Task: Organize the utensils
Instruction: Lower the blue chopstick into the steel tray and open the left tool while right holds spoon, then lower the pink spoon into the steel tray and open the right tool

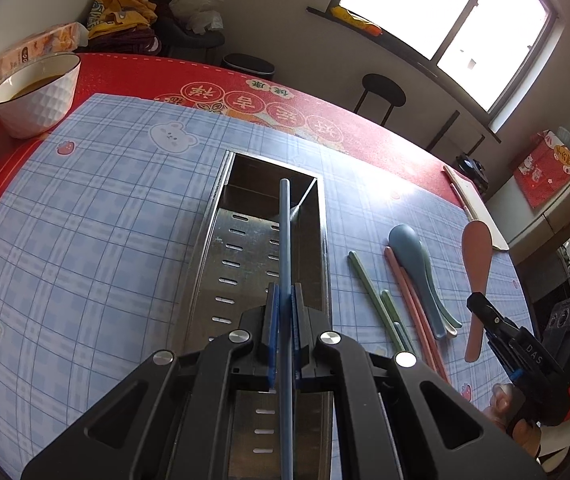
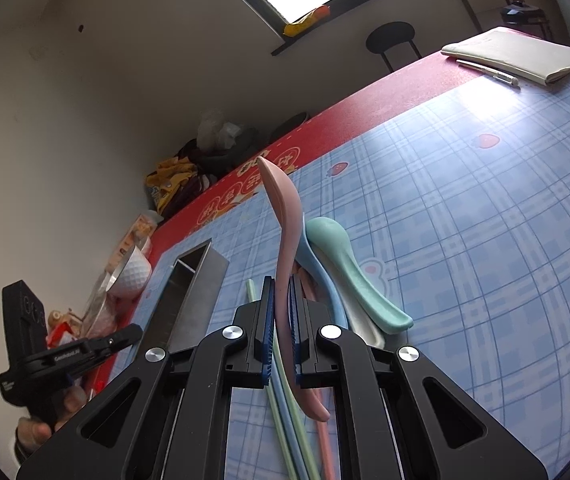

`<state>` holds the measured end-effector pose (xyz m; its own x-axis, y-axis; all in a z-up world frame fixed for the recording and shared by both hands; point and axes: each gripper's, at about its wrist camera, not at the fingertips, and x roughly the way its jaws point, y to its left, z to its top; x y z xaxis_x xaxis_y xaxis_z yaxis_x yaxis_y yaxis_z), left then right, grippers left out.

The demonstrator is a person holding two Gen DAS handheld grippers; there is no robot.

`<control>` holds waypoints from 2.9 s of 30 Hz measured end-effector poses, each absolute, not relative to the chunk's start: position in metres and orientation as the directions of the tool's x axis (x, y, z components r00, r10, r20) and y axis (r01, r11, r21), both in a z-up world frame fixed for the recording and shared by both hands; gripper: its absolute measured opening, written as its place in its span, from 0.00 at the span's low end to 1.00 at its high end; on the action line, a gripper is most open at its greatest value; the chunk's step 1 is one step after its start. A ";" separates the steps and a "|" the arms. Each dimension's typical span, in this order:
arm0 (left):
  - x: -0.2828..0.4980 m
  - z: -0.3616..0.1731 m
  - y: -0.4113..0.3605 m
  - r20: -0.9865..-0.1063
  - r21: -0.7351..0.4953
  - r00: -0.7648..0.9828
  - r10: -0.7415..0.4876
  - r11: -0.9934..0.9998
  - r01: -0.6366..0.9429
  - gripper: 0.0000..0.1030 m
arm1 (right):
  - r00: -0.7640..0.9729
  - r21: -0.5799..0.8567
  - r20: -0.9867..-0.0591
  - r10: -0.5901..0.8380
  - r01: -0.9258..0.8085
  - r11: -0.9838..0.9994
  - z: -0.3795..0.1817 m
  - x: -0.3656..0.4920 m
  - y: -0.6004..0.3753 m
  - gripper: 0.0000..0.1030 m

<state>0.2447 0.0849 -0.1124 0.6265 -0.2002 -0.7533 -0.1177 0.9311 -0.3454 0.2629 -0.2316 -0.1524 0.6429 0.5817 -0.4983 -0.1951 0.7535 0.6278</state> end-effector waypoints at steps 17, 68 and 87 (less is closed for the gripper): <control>0.270 -0.138 0.073 -0.823 -0.350 0.509 -0.251 0.931 -0.107 0.06 | 0.637 0.648 -0.488 0.597 -0.194 0.736 -0.154 0.262 -0.238 0.07; 0.175 -0.112 0.150 -0.525 -0.112 0.846 -0.094 0.993 0.041 0.94 | 0.461 0.574 -0.653 0.601 -0.218 0.790 -0.124 0.284 -0.079 0.07; 0.175 -0.115 0.183 -0.534 -0.240 0.843 -0.057 0.967 -0.086 0.94 | 0.354 0.385 -0.826 0.440 -0.216 0.897 -0.154 0.312 0.008 0.07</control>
